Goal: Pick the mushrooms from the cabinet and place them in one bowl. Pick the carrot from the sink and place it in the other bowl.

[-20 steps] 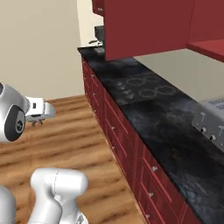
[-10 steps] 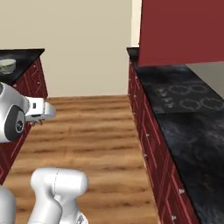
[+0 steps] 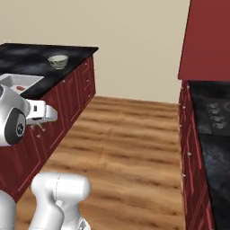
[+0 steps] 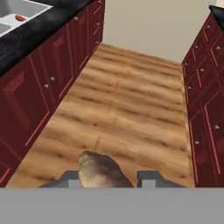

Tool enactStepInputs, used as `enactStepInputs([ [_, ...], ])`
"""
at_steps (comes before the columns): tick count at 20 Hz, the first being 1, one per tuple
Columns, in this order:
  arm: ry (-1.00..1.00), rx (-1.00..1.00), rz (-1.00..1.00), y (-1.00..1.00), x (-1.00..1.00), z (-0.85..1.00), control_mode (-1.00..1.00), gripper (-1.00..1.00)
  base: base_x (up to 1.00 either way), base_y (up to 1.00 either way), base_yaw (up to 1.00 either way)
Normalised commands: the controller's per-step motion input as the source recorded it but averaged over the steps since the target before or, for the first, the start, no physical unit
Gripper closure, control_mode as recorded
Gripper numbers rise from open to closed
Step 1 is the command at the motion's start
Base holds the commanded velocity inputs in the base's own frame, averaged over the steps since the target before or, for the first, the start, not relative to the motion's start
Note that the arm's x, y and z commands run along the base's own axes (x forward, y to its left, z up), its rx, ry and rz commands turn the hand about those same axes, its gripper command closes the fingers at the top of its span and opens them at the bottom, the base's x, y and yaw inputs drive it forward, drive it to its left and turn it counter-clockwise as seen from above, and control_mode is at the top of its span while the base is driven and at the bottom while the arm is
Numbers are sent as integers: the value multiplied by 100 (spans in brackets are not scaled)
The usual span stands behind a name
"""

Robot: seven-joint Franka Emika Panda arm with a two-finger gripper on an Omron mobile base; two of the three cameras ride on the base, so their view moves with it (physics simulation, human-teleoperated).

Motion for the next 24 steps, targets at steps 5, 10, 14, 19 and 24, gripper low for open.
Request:
enactStepInputs([
  [5, 0, 0, 0, 0, 0, 0, 100, 100, -5, 0, 49],
  [10, 0, 0, 0, 0, 0, 0, 100, 100, -5, 0, 49],
  [14, 0, 0, 0, 0, 0, 0, 100, 100, -4, 0, 49],
  [19, 0, 0, 0, 0, 0, 0, 100, 100, -4, 0, 50],
  [24, 0, 0, 0, 0, 0, 0, 100, 100, -4, 0, 50],
])
